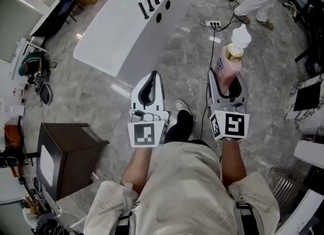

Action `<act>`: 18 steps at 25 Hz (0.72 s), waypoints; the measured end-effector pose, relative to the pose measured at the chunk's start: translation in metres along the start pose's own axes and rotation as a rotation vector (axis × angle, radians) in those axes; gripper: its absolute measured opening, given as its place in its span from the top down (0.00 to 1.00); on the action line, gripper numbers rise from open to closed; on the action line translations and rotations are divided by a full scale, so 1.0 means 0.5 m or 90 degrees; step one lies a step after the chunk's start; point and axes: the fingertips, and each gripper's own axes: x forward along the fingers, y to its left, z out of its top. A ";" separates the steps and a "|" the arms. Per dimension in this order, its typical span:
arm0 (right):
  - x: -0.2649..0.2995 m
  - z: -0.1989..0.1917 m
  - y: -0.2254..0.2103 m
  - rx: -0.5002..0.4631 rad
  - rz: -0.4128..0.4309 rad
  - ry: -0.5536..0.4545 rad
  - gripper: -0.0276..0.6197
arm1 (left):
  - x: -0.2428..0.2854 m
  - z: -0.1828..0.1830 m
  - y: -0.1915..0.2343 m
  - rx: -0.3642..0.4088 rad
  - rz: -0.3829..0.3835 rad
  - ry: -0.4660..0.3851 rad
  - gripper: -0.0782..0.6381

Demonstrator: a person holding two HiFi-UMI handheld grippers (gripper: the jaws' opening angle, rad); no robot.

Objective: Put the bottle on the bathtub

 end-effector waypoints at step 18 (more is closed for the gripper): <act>0.286 -0.040 -0.089 -0.038 0.002 0.048 0.61 | 0.290 -0.121 0.100 -0.075 0.016 0.024 0.89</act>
